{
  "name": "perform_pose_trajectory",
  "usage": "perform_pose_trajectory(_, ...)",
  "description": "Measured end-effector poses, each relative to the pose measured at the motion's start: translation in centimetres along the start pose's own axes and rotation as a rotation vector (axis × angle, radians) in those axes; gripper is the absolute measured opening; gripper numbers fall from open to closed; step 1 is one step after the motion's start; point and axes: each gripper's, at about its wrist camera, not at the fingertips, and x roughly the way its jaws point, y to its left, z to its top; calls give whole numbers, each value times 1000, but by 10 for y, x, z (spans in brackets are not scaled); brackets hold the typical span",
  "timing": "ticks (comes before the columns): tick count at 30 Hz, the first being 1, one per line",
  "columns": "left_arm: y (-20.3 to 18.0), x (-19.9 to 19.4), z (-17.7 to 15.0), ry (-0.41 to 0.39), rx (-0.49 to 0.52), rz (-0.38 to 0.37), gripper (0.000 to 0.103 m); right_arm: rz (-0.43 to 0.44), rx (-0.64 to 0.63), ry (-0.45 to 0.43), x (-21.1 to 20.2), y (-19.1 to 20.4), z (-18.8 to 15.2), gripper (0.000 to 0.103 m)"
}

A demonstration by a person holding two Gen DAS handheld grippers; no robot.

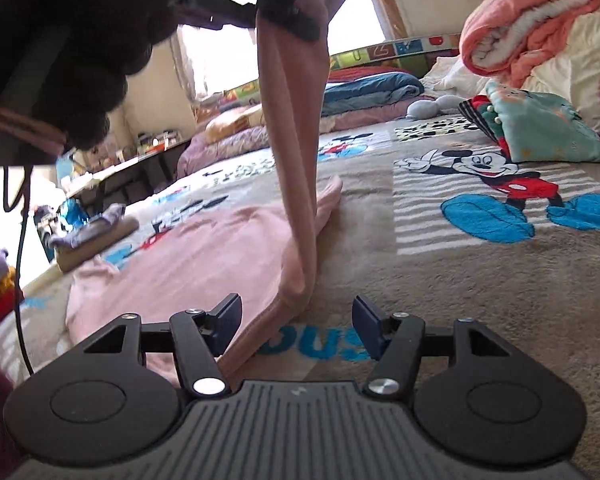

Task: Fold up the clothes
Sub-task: 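Lift the ribbed cuff with the left gripper, raising half the sweatshirt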

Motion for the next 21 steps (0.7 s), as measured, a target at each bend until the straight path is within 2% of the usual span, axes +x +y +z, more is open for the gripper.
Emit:
perform_pose_trajectory(3, 23, -11, -5, -10, -28, 10, 3, -23, -70, 38, 10, 21, -7, 53)
perform_pose_trajectory(6, 49, -18, -12, -17, -74, 16, 3, -30, -80, 60, 15, 30, -12, 49)
perform_pose_trajectory(10, 80, -26, -24, -36, -128, 16, 3, -58, -111, 79, 24, 33, -14, 47)
perform_pose_trajectory(17, 134, -38, -54, -86, -259, -7, 3, -133, -264, 86, 26, 56, -23, 47)
perform_pose_trajectory(21, 152, -44, -73, -115, -282, -15, 3, -155, -341, 69, 23, 70, -27, 47)
